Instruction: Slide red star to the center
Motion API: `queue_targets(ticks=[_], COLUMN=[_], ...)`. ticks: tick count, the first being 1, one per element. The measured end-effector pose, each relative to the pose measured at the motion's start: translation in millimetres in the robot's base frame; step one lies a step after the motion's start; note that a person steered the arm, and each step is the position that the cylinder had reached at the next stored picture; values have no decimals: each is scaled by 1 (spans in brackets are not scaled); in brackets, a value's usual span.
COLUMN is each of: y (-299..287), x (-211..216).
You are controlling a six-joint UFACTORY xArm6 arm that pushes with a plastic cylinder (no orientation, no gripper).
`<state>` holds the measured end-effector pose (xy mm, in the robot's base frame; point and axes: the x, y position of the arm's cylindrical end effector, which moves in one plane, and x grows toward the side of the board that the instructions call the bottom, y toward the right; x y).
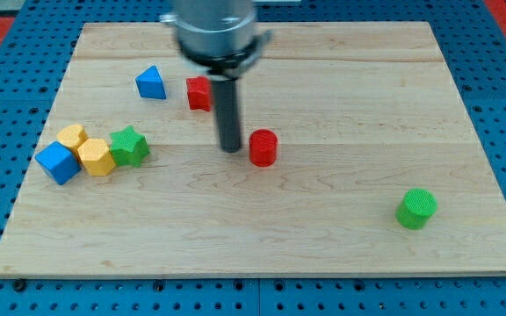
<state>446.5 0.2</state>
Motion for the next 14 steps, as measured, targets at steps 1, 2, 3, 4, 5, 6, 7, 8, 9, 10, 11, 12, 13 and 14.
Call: queue_targets(ticks=[1,2,3,4,5,6,7,8,9,10,11,12,13,14], y=[85,106,139,136,83,10,-67,-88,-127,-139,-109,-45,5,66], x=[8,-7,44,32,-10,-17,-14,-70,-99,-106,-147,-118,-54,-6])
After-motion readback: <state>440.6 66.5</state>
